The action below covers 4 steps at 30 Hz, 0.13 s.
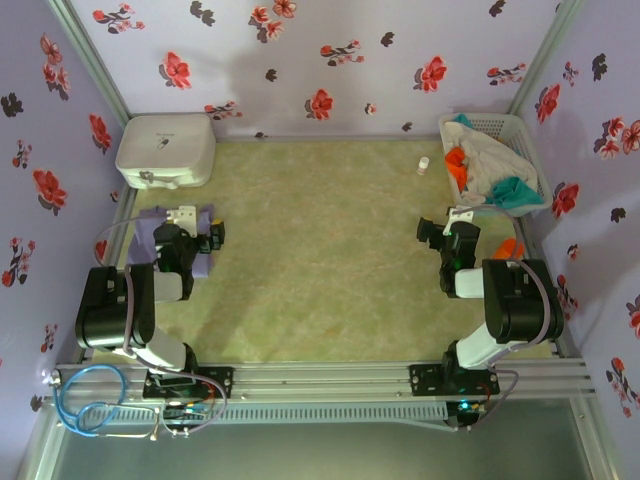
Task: Fold and stack the t-shirts
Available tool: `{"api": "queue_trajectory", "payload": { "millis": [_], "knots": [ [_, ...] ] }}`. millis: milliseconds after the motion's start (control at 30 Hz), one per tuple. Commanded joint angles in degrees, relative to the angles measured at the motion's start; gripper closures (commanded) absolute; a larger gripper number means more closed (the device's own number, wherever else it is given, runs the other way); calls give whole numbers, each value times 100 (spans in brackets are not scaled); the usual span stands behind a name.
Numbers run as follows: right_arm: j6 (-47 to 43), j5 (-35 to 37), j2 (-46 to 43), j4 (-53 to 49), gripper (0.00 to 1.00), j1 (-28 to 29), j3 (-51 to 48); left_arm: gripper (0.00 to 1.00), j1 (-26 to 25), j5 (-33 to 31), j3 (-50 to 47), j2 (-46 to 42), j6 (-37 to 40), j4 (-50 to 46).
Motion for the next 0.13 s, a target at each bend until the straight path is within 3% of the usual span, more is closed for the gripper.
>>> {"api": "queue_trajectory", "payload": {
  "millis": [0,100],
  "knots": [
    [67,119,6,-43,1,-25,136,0,31,19,50,-12,-43,-13],
    [63,123,-14,-7,1,-25,108,0,27,24,45,-14,-36,-11]
  ]
}}
